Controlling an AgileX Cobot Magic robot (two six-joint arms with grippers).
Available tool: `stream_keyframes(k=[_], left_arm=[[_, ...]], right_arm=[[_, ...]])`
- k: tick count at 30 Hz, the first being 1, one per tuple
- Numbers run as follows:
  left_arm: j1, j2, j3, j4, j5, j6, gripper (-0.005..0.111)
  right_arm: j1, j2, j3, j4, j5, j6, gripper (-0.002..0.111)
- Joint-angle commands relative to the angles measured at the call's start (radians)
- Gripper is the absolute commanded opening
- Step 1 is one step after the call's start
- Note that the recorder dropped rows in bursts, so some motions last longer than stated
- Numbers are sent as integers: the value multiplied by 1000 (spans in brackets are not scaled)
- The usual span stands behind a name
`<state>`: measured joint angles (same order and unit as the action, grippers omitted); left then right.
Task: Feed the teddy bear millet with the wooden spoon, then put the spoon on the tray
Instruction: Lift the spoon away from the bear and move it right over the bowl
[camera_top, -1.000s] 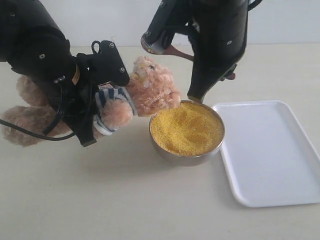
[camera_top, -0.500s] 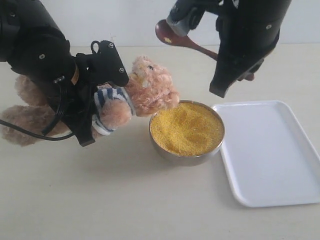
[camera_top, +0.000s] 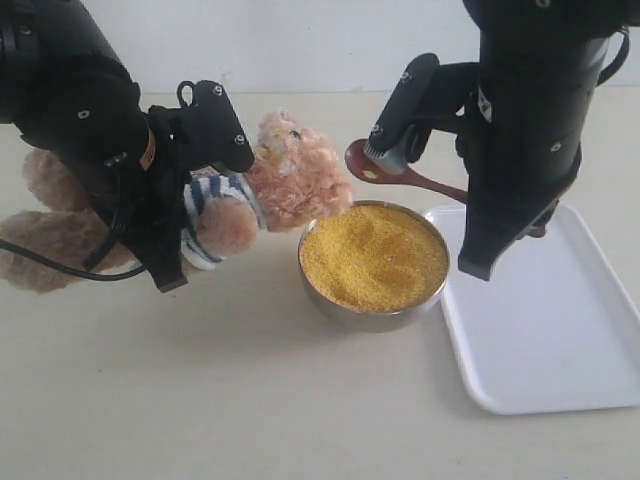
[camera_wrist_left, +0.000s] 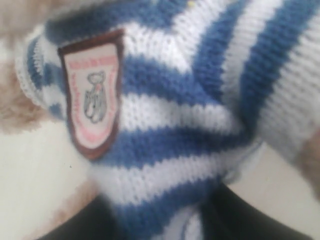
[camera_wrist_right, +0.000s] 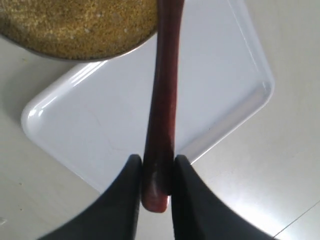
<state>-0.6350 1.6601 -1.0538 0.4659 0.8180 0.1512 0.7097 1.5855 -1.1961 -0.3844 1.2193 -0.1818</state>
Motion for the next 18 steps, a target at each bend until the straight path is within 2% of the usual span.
stream_keyframes(k=[1,18], left_arm=[[27,-9,-9,12,-6,-24,4],[39,-9,-9,8,-9,-34,4]], right_arm=[[-3,-7,57,-22,2,-10,-1],[-3,47,93,-126,2,-12,-1]])
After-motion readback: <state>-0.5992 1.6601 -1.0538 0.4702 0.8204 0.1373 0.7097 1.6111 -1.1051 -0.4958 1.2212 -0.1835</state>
